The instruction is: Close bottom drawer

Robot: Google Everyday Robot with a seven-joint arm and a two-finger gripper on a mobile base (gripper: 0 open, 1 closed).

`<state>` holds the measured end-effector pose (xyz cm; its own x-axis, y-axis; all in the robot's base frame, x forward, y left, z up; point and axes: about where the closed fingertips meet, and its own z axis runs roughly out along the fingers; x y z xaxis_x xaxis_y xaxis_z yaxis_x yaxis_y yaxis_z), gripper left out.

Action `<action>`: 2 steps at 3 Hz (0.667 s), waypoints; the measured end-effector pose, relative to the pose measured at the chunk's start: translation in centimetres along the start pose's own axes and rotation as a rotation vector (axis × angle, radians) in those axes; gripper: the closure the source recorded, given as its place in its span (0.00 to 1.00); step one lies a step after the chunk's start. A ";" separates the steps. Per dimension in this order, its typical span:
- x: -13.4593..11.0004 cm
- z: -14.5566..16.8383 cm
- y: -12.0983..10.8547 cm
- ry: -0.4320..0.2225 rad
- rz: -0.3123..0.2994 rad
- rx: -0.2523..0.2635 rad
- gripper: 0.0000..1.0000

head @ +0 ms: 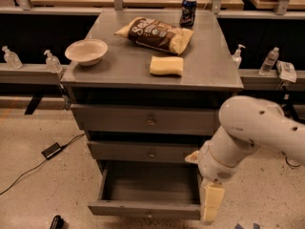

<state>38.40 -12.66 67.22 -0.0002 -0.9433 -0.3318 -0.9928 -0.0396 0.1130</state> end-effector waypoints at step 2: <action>3.5 11.1 -0.3 -0.081 -0.008 0.015 0.00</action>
Offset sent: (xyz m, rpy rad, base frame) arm -0.0197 -0.0031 -0.0859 0.0431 0.0200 0.0208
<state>37.39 -12.27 55.66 -0.0015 -0.9133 -0.4072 -0.9945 -0.0412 0.0961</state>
